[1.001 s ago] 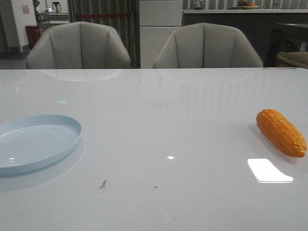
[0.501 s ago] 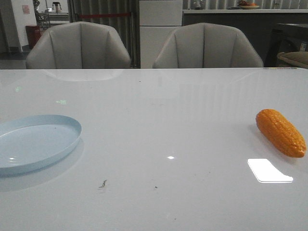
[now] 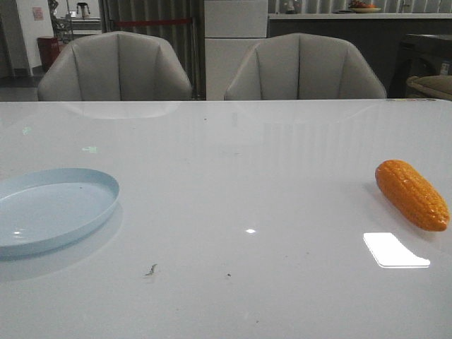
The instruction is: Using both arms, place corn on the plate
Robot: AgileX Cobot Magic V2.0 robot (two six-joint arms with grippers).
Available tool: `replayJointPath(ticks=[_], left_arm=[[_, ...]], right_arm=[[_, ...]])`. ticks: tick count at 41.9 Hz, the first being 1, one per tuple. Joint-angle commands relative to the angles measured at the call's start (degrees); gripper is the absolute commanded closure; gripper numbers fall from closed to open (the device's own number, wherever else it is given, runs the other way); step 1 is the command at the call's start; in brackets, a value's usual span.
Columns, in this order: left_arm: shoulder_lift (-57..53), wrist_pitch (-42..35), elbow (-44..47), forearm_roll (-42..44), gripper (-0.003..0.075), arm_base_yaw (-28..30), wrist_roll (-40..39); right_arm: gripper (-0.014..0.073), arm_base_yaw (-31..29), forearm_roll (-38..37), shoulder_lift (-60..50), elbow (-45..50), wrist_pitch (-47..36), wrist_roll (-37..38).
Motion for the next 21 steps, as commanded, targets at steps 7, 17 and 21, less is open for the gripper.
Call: replayJointPath(ticks=[7,17,21], left_arm=[[3.0,-1.9,-16.0,6.8,0.0631,0.0,-0.5],[16.8,2.3,-30.6,8.4,0.0631,0.0,-0.5],[23.2,4.4,-34.8,8.4,0.0631,0.0,-0.5]], right_arm=[[0.0538,0.0,-3.8,1.4,-18.4,1.8,4.4],[0.0538,0.0,-6.7,17.0,-38.3,12.5,4.4],[0.0538,0.0,-6.7,24.5,-42.9,12.4,4.4]])
